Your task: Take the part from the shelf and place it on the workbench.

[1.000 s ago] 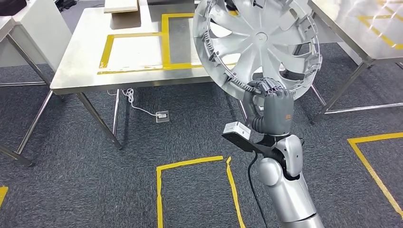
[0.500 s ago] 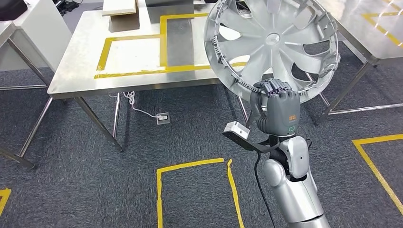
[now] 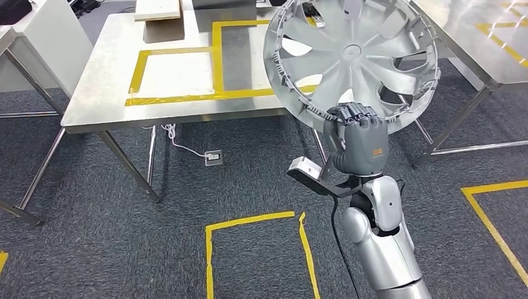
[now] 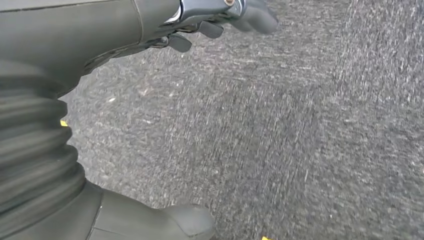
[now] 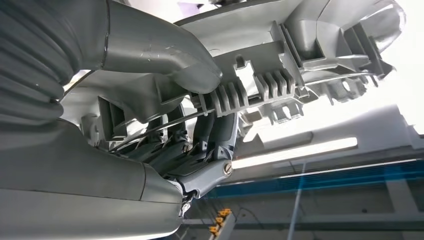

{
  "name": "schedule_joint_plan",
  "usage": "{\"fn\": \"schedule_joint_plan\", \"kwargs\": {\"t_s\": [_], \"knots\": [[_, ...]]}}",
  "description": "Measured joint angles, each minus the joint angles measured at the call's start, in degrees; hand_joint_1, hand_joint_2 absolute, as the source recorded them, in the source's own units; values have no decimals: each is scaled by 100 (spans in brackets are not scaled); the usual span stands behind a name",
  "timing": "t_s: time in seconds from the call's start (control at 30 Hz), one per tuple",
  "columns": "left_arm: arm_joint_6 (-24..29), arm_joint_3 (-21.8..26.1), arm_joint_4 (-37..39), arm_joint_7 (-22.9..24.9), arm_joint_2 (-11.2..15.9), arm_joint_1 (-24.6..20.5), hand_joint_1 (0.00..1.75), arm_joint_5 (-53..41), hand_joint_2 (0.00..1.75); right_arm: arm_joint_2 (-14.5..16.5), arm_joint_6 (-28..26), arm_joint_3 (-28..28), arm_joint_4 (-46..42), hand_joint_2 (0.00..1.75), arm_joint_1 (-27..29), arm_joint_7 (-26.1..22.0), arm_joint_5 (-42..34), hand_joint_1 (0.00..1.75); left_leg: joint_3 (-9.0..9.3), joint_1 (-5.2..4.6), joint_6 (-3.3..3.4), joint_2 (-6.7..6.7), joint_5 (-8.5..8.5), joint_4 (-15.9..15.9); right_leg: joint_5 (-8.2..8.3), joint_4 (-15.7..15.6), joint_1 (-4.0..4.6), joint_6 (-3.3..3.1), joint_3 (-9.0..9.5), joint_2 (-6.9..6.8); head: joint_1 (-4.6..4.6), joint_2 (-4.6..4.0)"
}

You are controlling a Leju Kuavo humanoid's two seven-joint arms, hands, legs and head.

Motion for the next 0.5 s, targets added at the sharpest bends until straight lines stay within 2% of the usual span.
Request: {"fn": "schedule_joint_plan", "kwargs": {"t_s": [0.03,0.1,0.13,0.17,0.2,0.27,0.3,0.33,0.37,0.4,0.47,0.5], "knots": [[1,-1,-1,2,-3,0,0,-4,175,-9,2,0,7,175,-15,1,3,175,23,11,29,-1,-11,-10,-126,280,-7,29,-143,-5,8,0],[1,-1,-1,5,-2,1,0,-7,175,-24,-1,0,25,175,-37,-4,7,175,52,10,57,-1,-49,-6,-405,1059,-19,67,-595,-7,19,0],[1,-1,0,8,-3,4,0,-10,175,-32,-2,0,37,175,-36,-5,5,175,70,9,59,-2,-69,-4,-460,1362,-23,76,-798,-8,19,0],[1,-1,0,12,-3,7,0,-15,175,-40,-3,0,49,175,-30,-1,1,175,96,9,57,-3,-93,-2,-403,1472,-26,77,-911,-8,20,0],[-1,-2,0,14,-4,9,0,-23,175,-49,-3,-1,59,175,-23,9,-8,175,132,10,50,-7,-120,-1,-230,1349,-28,69,-907,-9,21,0],[-3,-5,0,-4,-5,9,0,-41,175,-68,-4,-5,72,175,-14,25,-38,175,216,11,20,-15,-179,-4,263,571,-27,28,-613,-14,27,0],[-4,-7,0,-28,-6,7,0,-56,175,-75,-12,-8,79,175,-14,20,-59,175,242,3,-6,-19,-208,-3,417,186,-10,-2,-444,-17,30,0],[-4,-14,-1,-57,-4,6,0,-80,175,-81,-30,-11,89,175,-15,1,-85,175,255,-2,-38,-20,-228,-6,490,-71,8,-32,-331,-19,32,0],[-2,-28,-1,-85,-1,8,0,-114,175,-85,-54,-13,105,175,-14,-24,-110,175,260,-4,-74,-19,-243,-14,480,-180,29,-64,-281,-18,34,0],[4,-48,-1,-105,3,9,0,-150,175,-86,-79,-13,125,175,-14,-47,-138,175,266,-6,-111,-16,-254,-28,448,-197,48,-95,-268,-12,36,0],[34,-99,-4,-87,19,11,0,-229,175,-87,-117,-14,166,175,-6,-71,-181,175,295,-3,-183,-6,-293,-27,429,-233,28,-164,-226,-1,36,0],[54,-122,-5,-42,28,10,0,-267,175,-87,-129,-15,189,175,-4,-76,-204,175,259,-3,-210,-1,-347,73,417,-258,11,-204,-186,-4,28,0]]}}
